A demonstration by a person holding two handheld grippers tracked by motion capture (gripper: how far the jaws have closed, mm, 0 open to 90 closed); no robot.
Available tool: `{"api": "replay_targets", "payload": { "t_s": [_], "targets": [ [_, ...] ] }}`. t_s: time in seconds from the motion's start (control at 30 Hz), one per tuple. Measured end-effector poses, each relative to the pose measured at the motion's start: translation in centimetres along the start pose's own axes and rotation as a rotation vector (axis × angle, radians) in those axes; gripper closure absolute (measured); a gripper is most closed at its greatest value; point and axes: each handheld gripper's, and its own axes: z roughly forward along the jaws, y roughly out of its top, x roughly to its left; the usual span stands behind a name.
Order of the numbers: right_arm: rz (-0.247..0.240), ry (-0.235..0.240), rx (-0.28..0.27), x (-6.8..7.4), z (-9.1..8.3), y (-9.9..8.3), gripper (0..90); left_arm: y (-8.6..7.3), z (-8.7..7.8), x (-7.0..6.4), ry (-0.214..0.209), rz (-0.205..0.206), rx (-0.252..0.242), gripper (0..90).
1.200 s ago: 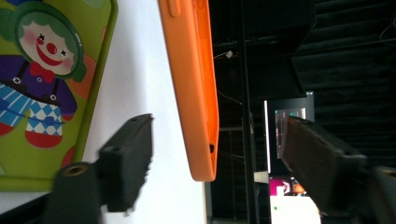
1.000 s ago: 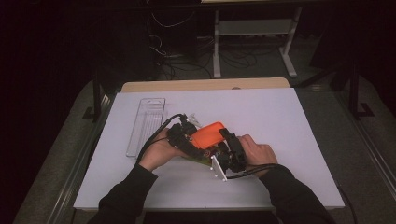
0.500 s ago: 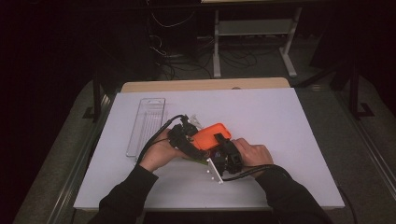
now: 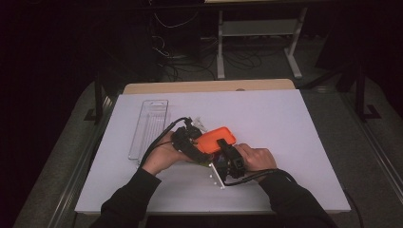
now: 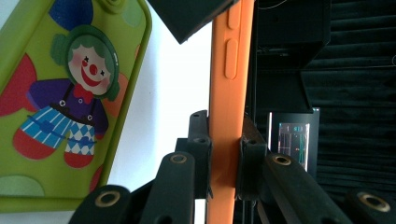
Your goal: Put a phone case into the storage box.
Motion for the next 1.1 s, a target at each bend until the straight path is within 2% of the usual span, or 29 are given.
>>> {"api": "replay_targets", "payload": {
  "t_s": [0.13,0.2,0.27,0.4,0.43,0.5,0.53,0.57,0.67,0.7,0.77,0.8,0.83,0.87,0.93,0.97,1.07,1.1],
  "targets": [
    [-0.003,-0.015,-0.004,-0.1,-0.1,0.1,78.6,-0.2,-0.1,0.2,-0.011,-0.003,-0.025,14.0],
    [0.003,-0.015,-0.006,-0.1,-0.1,0.1,78.6,-0.3,-0.2,0.2,-0.004,0.002,-0.030,12.7],
    [0.007,-0.015,-0.006,-0.1,-0.1,0.1,78.6,-0.3,-0.3,0.2,-0.009,-0.013,-0.032,6.4],
    [0.017,-0.010,0.000,0.0,0.0,-0.1,78.6,-0.6,-0.8,0.4,-0.009,-0.017,-0.064,0.8],
    [0.024,-0.013,0.002,0.0,0.0,-0.1,78.6,-0.7,-0.8,0.3,-0.012,-0.031,-0.073,0.0],
    [0.042,-0.009,0.012,0.0,0.0,-0.2,78.6,-0.9,-1.2,0.5,-0.009,-0.014,-0.059,0.0],
    [0.045,-0.007,0.012,0.0,0.0,-0.3,78.6,-1.0,-1.3,0.5,-0.008,-0.023,-0.064,0.0],
    [0.061,-0.001,0.018,0.0,0.0,-0.4,78.6,-1.1,-1.5,0.7,-0.009,-0.015,-0.059,0.0],
    [0.074,0.015,0.033,-0.1,0.0,-0.6,78.6,-1.3,-1.8,0.9,-0.007,-0.019,-0.077,0.0],
    [0.065,0.018,0.033,-0.1,0.0,-0.8,78.6,-1.4,-1.8,0.8,-0.008,-0.043,-0.096,0.0],
    [0.068,0.020,0.038,-0.2,0.1,-1.0,78.5,-1.5,-2.0,1.0,-0.004,-0.014,-0.076,0.0],
    [0.072,0.020,0.041,-0.3,0.1,-1.1,78.5,-1.6,-2.0,1.0,-0.005,-0.026,-0.086,0.0],
    [0.081,0.023,0.041,-0.3,0.1,-1.2,78.5,-1.7,-1.9,0.9,-0.001,-0.039,-0.096,0.0],
    [0.085,0.025,0.047,-0.4,0.1,-1.4,78.5,-1.8,-2.0,1.1,-0.004,-0.022,-0.077,0.0],
    [0.104,0.035,0.048,-0.5,0.1,-1.7,78.5,-2.0,-1.9,1.2,-0.004,-0.041,-0.092,0.0],
    [0.105,0.046,0.048,-0.5,0.2,-1.9,78.5,-2.1,-1.9,1.3,-0.002,-0.031,-0.080,0.0],
    [0.206,0.078,0.068,-0.7,0.1,-2.3,78.5,-2.2,-1.9,1.4,-0.002,-0.037,-0.080,0.0],
    [0.206,0.076,0.063,-1.0,0.1,-2.6,78.5,-2.3,-1.9,1.5,-0.005,-0.032,-0.076,0.0]
  ]
}}
